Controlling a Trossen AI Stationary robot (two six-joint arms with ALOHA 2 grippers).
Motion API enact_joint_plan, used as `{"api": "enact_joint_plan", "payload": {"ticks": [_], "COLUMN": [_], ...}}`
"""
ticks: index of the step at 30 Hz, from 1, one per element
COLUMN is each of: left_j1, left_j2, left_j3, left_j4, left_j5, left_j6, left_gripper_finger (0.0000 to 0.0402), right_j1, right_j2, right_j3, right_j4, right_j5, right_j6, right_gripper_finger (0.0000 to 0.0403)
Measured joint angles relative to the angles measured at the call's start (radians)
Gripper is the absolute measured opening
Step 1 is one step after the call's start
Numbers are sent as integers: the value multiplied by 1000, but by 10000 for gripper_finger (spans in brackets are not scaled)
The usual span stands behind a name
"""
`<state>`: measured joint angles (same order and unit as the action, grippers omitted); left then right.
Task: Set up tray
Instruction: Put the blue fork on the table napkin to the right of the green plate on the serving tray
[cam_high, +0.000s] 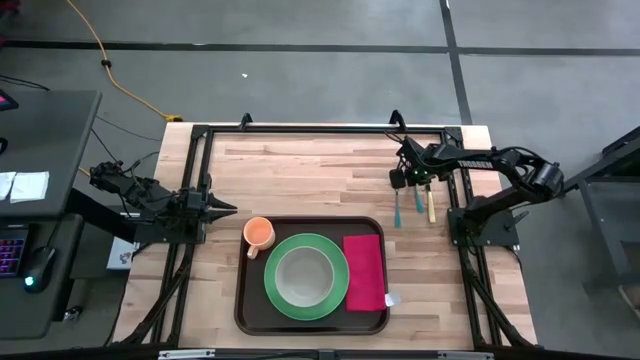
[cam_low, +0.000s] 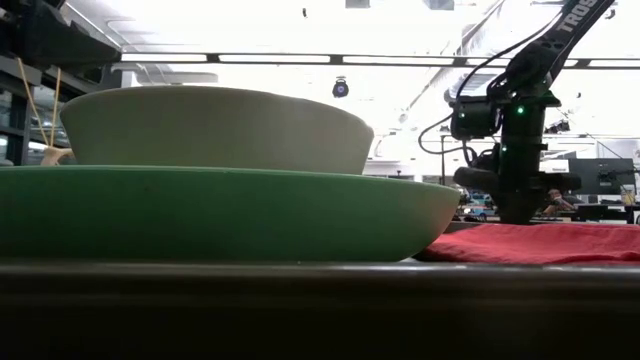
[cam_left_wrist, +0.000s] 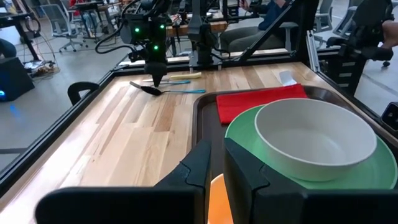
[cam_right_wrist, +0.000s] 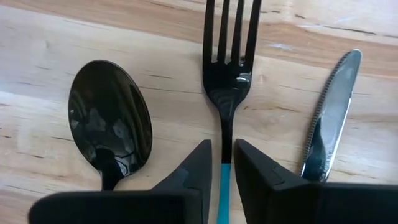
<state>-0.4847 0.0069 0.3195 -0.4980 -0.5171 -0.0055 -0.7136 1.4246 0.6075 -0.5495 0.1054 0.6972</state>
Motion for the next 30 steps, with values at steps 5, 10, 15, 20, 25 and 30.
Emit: {"api": "enact_joint_plan", "payload": {"ticks": [5, 10, 15, 20, 25, 30], "left_j1": [0, 0, 0, 0, 0, 0], "left_j2": [0, 0, 0, 0, 0, 0], "left_j3": [0, 0, 0, 0, 0, 0], "left_j4": [0, -2, -2, -2, -2, -2], "left_j5": [0, 0, 0, 0, 0, 0], "left_j6": [0, 0, 0, 0, 0, 0], "left_gripper_finger": [69, 69, 69, 69, 69, 69], "right_j1": [0, 0, 0, 0, -1, -1], "right_j2": [0, 0, 0, 0, 0, -8], "right_j3": [-1, -1, -1, -1, -1, 0], "right_j4": [0, 0, 1, 2, 3, -2], "right_j5": [4, 2, 0, -9, -17, -23], "right_j6": [-6, -6, -2, 0, 4, 6], "right_gripper_finger": [20, 3, 4, 2, 5, 2]}}
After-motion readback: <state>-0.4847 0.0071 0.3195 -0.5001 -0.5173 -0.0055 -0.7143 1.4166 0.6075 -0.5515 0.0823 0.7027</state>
